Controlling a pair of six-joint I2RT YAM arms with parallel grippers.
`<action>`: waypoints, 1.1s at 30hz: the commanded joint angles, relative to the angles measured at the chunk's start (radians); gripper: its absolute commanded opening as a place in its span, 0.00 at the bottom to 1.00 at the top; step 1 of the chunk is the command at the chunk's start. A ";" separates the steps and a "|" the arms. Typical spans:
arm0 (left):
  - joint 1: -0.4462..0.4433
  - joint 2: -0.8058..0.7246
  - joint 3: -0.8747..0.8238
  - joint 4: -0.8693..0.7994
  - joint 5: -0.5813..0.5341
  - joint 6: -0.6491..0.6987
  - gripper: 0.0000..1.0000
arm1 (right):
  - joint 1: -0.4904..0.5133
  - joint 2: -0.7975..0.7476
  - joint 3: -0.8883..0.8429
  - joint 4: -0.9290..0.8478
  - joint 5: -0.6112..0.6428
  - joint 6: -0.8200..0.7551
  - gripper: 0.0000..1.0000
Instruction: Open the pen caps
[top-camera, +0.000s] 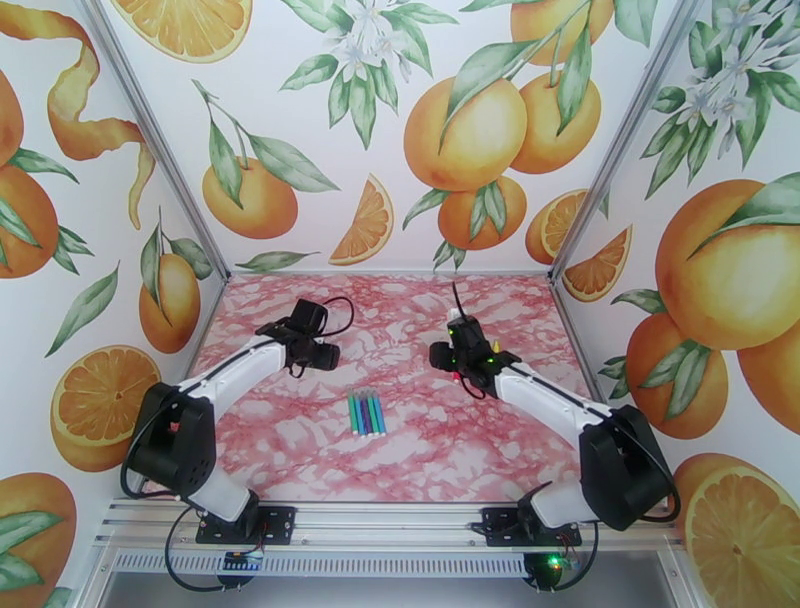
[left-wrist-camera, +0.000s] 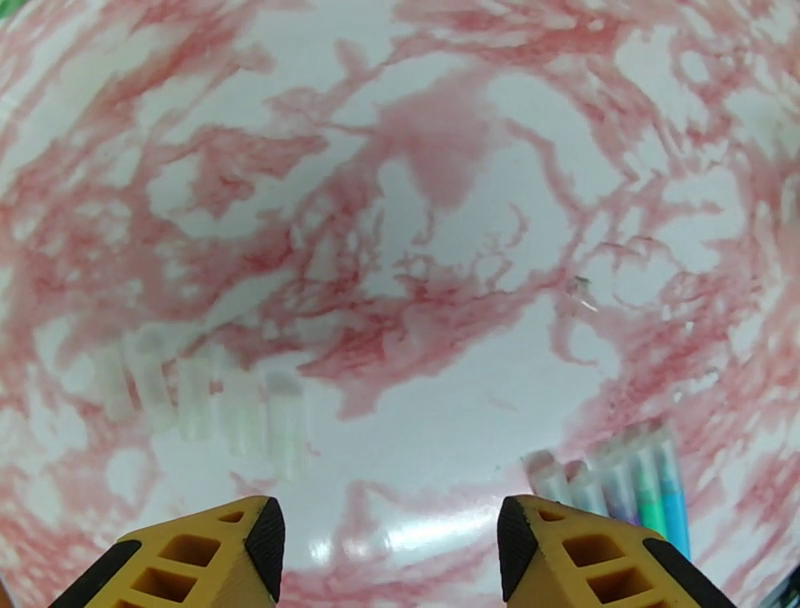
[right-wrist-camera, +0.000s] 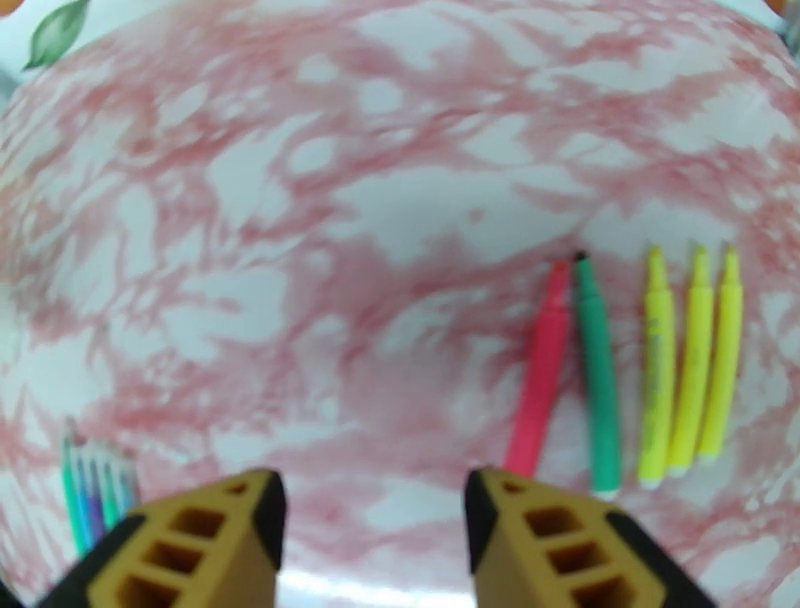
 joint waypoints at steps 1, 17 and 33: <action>0.012 -0.089 -0.068 0.086 0.044 -0.011 0.66 | 0.042 -0.006 0.012 -0.059 -0.072 -0.025 0.55; 0.061 -0.294 -0.263 0.243 0.136 -0.048 0.79 | 0.221 0.141 0.066 -0.064 -0.188 -0.002 0.55; 0.084 -0.335 -0.311 0.256 0.143 -0.054 0.79 | 0.336 0.283 0.151 -0.100 -0.203 -0.002 0.51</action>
